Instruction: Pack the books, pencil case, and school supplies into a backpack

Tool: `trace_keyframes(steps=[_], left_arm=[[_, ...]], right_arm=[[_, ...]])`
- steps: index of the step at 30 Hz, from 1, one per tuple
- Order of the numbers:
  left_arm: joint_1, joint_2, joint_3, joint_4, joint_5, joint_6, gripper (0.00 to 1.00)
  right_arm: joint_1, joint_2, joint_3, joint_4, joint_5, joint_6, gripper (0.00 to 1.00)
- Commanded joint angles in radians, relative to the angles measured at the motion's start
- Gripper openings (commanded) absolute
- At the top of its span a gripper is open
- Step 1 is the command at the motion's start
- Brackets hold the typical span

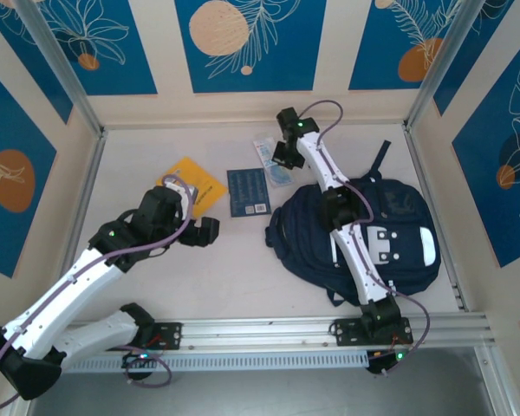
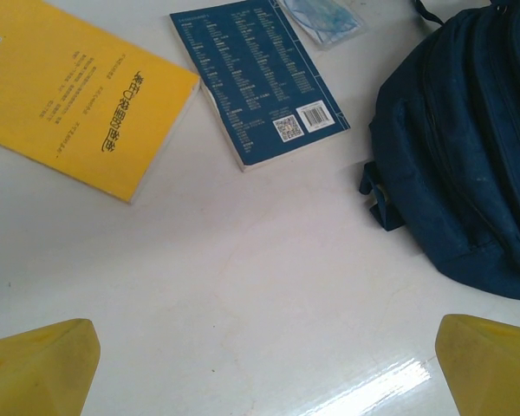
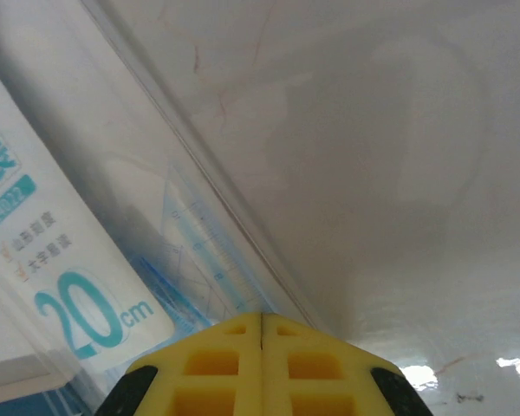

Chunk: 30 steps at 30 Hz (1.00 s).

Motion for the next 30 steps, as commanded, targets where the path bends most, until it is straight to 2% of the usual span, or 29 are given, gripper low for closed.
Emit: trace_keyframes(steps=[1,12,17,24,30], left_arm=[[0.01,-0.011,-0.01,0.02,0.0,0.031,1.0],[0.033,-0.002,-0.014,0.023,0.008,0.029,1.0],[0.04,0.003,-0.018,0.024,0.003,0.031,1.0],[0.052,0.014,-0.018,0.015,-0.029,0.025,1.0],[0.085,0.022,-0.014,0.003,-0.055,0.004,1.0]], right_arm=[[0.03,0.021,0.024,-0.069,-0.05,-0.022,0.0],[0.158,0.04,0.024,-0.188,0.098,-0.159,0.0],[0.239,0.046,0.024,-0.255,0.119,-0.205,0.0],[0.355,0.044,0.02,-0.339,0.11,-0.203,0.0],[0.465,0.036,0.003,-0.404,0.173,-0.176,0.0]])
